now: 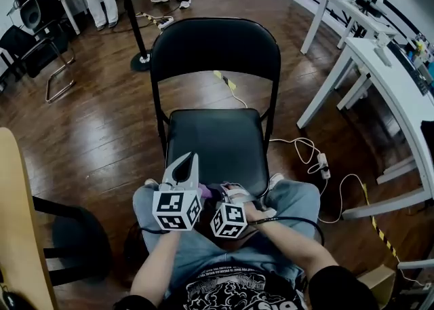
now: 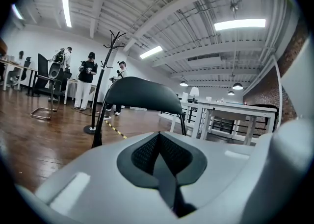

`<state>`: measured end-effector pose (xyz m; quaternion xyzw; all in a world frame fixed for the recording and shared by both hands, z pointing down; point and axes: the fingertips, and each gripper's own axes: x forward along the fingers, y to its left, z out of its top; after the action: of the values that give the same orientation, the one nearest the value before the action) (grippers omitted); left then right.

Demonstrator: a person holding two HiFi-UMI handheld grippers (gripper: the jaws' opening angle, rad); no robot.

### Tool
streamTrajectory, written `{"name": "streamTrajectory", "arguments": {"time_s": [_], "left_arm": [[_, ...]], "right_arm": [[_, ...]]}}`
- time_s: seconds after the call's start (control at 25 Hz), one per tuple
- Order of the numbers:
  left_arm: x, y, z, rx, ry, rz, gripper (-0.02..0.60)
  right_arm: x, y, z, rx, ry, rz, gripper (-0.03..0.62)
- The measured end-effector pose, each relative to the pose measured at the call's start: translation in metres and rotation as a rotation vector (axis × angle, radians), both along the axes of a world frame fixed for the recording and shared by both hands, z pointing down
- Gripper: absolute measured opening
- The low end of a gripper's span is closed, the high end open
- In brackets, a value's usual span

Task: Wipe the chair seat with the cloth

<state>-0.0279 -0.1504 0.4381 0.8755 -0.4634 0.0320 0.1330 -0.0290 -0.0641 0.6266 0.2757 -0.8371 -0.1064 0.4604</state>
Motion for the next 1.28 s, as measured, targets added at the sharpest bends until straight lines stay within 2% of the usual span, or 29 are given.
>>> {"name": "streamTrajectory", "arguments": {"time_s": [0.32,0.56,0.8,1.12,1.28], "left_arm": [[0.005,-0.005,-0.007,0.019,0.000,0.003,0.005],[0.010,-0.016,-0.012,0.021,0.012,0.017,0.005],[0.026,-0.030,-0.002,0.005,-0.005,0.049,0.005],[0.034,-0.046,0.014,-0.019,-0.028,0.072,0.005],[0.034,-0.050,0.026,-0.042,-0.044,0.082,0.005]], "right_arm": [[0.012,-0.021,-0.012,0.010,-0.028,0.027,0.112],[0.061,-0.093,-0.038,0.089,0.003,0.126,0.112],[0.109,-0.168,-0.058,0.148,0.078,0.172,0.112],[0.128,-0.236,-0.059,0.178,0.127,0.188,0.112],[0.140,-0.268,-0.045,0.160,0.144,0.234,0.112]]}}
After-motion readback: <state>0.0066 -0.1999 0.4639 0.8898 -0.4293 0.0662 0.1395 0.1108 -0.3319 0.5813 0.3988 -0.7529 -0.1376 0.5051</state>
